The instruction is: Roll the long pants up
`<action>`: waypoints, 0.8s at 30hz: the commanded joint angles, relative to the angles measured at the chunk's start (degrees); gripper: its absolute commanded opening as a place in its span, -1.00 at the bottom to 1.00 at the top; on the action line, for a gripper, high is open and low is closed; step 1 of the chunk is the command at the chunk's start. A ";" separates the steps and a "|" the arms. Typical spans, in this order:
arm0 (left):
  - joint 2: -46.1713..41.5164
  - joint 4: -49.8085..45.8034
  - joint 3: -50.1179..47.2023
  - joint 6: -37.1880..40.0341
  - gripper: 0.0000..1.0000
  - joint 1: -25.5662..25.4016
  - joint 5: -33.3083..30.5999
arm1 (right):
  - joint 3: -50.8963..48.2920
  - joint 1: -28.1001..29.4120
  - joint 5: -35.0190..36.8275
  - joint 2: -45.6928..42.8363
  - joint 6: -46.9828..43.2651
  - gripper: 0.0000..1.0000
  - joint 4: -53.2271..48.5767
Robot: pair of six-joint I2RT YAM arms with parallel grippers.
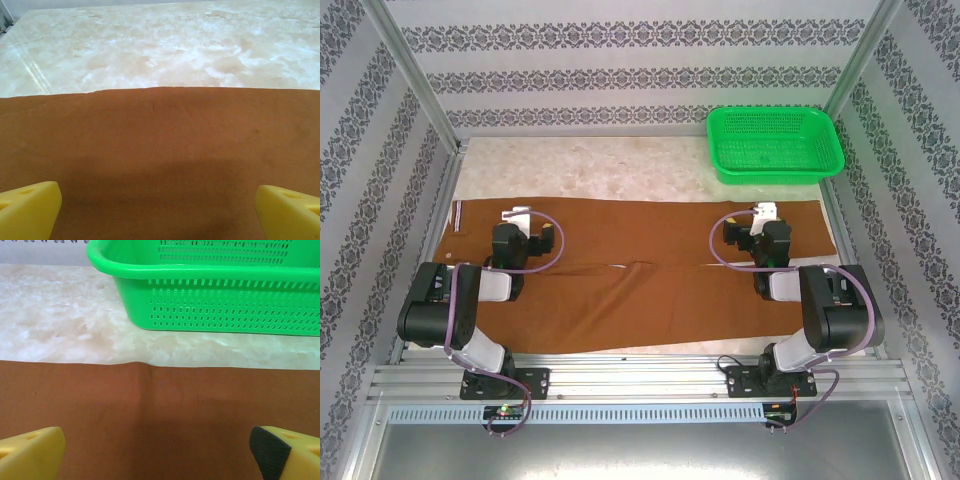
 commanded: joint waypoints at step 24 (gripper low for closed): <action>-0.15 0.22 0.85 -0.98 1.00 0.62 0.75 | 0.84 0.01 -0.06 -1.03 1.38 0.96 0.71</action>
